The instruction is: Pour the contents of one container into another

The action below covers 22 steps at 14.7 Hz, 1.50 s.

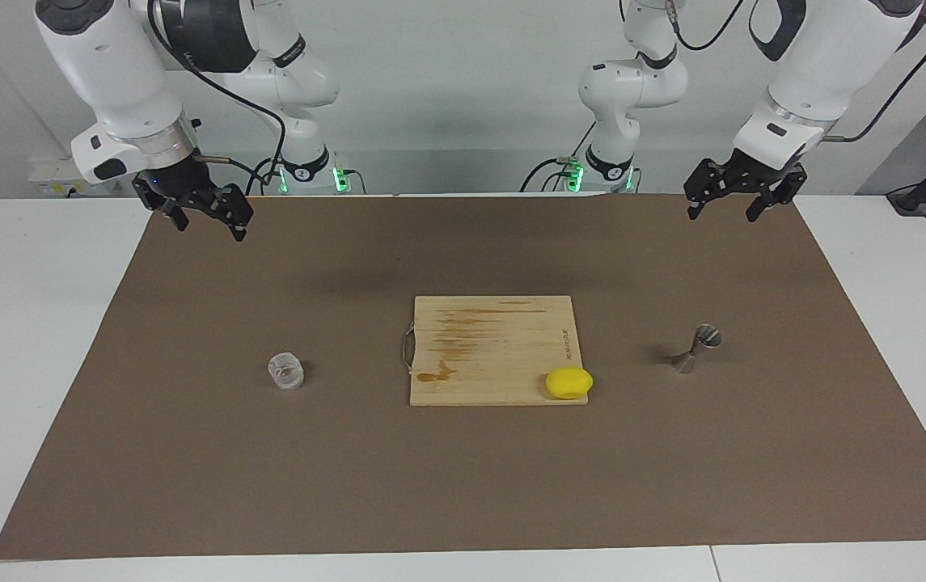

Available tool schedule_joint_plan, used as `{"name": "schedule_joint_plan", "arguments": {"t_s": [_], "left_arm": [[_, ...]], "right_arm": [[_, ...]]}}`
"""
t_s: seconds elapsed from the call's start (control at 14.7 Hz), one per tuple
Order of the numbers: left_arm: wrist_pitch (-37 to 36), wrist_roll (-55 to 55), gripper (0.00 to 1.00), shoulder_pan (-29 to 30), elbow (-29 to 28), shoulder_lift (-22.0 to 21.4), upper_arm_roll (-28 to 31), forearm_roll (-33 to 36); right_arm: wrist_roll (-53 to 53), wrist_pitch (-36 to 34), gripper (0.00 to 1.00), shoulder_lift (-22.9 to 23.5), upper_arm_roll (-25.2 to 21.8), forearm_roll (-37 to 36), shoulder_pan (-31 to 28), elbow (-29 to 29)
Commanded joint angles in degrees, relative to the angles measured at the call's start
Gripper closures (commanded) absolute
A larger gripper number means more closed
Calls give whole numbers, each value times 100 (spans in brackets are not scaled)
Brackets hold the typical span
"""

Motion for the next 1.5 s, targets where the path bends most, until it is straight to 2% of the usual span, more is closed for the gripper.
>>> {"name": "schedule_joint_plan", "arguments": {"t_s": [0.0, 1.02, 1.16, 1.43], "left_arm": [[90, -1, 0, 0, -228, -192, -10, 94], [3, 8, 0, -44, -254, -210, -36, 85], [72, -44, 0, -9, -359, -262, -45, 33], [467, -71, 0, 88, -957, -509, 17, -81]], "right_arm": [[-133, 73, 0, -133, 30, 56, -79, -137], [-133, 73, 0, -133, 30, 56, -70, -137], [-133, 73, 0, -133, 30, 56, -70, -137], [-133, 73, 0, -133, 30, 56, -70, -137]]}}
